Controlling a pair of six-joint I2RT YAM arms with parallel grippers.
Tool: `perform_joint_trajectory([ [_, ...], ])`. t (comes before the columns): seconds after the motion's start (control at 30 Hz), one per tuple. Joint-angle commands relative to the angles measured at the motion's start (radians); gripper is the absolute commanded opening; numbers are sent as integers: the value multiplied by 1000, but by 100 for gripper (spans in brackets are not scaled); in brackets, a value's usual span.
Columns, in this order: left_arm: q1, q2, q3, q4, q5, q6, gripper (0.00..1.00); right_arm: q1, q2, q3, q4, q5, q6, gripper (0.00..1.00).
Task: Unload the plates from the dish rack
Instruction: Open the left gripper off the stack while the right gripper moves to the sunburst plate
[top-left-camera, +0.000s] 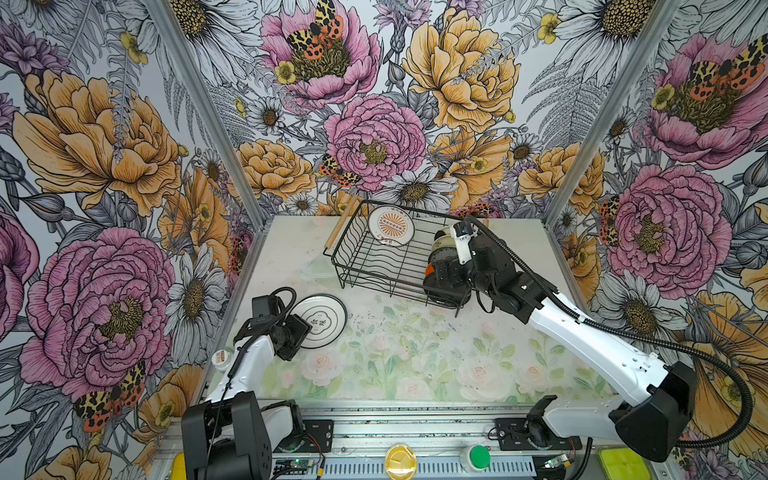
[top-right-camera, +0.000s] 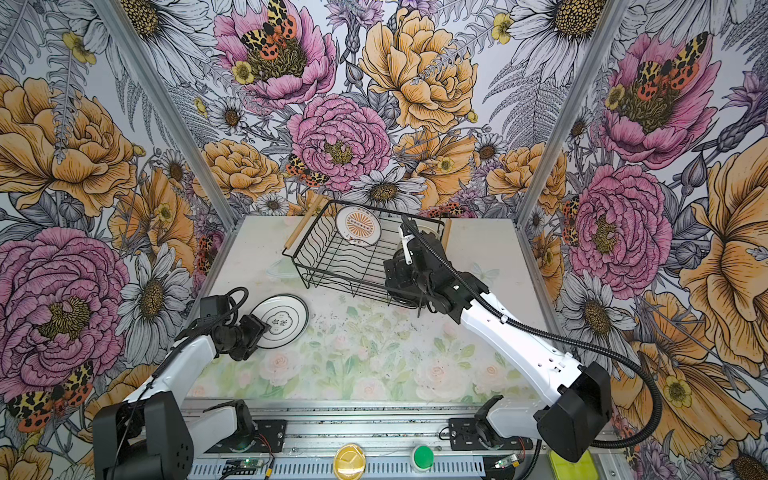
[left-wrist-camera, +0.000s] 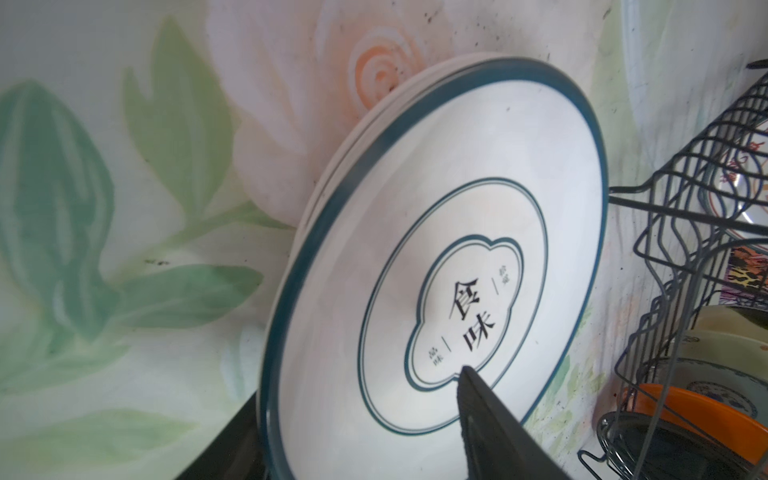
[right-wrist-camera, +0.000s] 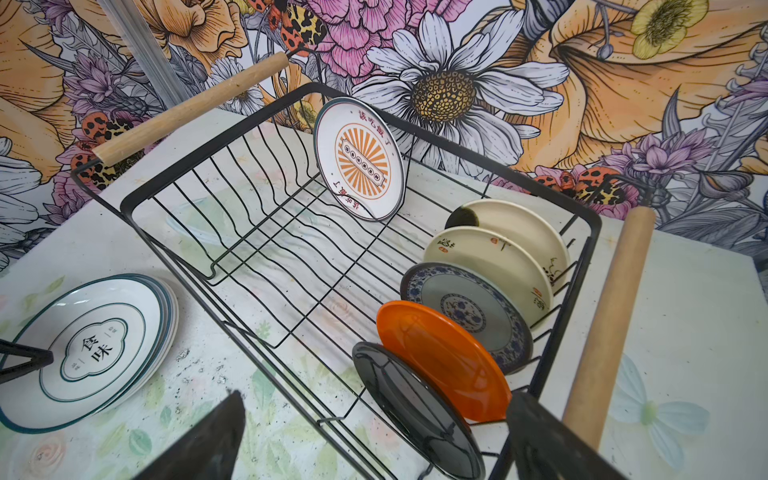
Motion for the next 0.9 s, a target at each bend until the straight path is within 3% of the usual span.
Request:
perform_joint_trajectory([
  [0.0,-16,18,48,6,-24,29,65,-6,-23,-9,6,-7,2,99],
  [0.43,-46,92,89,-25,-24,51,65,-7,-10,-9,6,-26,0,99],
  [0.87,-44,-8,99,-94,-55,30,74,-12,47,94,6,-237,-156,99],
])
